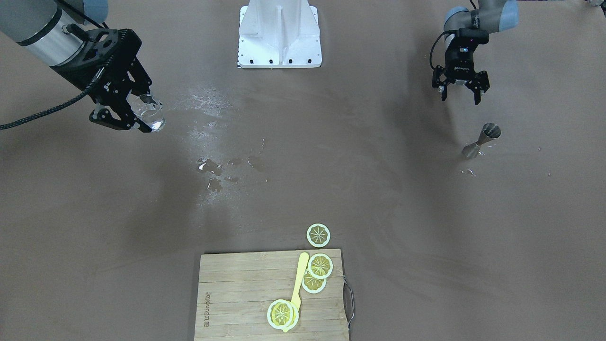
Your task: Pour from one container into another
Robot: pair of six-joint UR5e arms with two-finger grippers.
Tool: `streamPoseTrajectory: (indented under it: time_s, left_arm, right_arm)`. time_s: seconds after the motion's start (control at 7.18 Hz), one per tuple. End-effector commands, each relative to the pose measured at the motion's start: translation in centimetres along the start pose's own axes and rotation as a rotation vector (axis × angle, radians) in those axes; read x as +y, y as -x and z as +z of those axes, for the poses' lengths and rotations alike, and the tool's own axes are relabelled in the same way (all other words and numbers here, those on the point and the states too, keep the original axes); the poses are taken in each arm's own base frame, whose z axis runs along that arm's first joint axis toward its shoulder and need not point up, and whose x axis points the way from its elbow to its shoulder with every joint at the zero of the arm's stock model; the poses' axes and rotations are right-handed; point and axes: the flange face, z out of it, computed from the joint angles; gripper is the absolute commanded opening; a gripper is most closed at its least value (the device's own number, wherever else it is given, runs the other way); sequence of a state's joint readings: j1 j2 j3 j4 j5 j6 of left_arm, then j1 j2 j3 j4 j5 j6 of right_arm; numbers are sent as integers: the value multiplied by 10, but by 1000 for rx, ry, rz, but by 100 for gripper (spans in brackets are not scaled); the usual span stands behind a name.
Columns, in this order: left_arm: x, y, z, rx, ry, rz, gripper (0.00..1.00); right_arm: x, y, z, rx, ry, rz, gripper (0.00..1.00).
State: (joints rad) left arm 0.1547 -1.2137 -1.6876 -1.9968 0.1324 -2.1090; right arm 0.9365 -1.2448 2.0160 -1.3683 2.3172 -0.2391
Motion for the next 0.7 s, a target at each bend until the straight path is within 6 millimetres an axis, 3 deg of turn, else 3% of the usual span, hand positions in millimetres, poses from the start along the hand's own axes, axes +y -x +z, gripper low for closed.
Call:
streamPoseTrajectory:
  time_s: [0.0, 0.28, 0.56]
  left_arm:
    - [11, 17, 12, -22, -13, 16, 100]
    - [6, 26, 39, -107, -40, 10, 100]
    - [21, 32, 49, -183, 12, 42, 100]
  right_arm:
    - [-1, -1, -6, 5, -8, -1, 0]
    - [-1, -1, -8, 5, -9, -1, 0]
    - [3, -2, -18, 10, -17, 7, 0]
